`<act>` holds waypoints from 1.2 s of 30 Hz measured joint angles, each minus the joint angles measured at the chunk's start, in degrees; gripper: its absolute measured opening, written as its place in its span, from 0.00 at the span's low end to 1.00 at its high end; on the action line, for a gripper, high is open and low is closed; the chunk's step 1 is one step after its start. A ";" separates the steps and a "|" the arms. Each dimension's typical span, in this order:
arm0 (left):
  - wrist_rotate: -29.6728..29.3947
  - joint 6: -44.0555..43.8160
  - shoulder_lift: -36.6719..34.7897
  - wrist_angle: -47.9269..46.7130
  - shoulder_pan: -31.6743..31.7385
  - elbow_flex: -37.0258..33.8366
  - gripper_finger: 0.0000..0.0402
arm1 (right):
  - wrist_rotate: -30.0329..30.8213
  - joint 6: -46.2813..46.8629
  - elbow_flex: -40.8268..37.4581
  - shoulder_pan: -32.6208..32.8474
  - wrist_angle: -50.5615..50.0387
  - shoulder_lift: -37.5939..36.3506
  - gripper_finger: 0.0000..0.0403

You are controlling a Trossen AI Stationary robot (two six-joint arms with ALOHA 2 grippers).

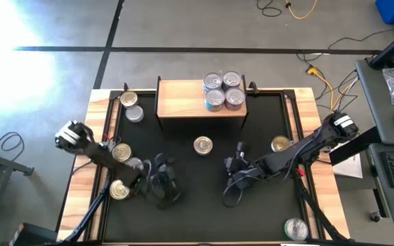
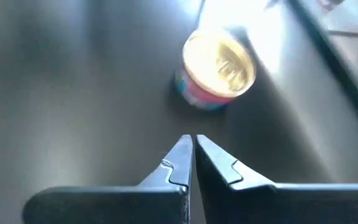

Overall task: Stack canned seafood by type on shelf
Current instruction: Move the green white tuna can to the center of the table

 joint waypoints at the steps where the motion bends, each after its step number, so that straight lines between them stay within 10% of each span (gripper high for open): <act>1: 1.19 3.35 -1.33 0.22 1.29 1.36 1.00 | 0.17 0.00 0.53 -0.02 0.00 -0.45 0.03; 11: 3.31 12.65 -4.02 -6.32 2.74 7.22 1.00 | 3.19 0.15 0.58 1.14 0.06 -0.70 0.03; 23: 3.09 15.39 15.94 52.01 10.80 2.40 1.00 | 10.00 -1.41 -3.27 -0.93 10.92 6.01 0.03; 30: -8.37 19.56 9.87 42.01 6.91 0.31 1.00 | 9.96 -7.64 -2.48 -1.02 11.82 8.13 0.03; 36: -10.45 0.58 -6.59 6.77 1.16 -1.36 1.00 | 10.02 -8.26 -2.48 -1.04 11.58 8.04 0.03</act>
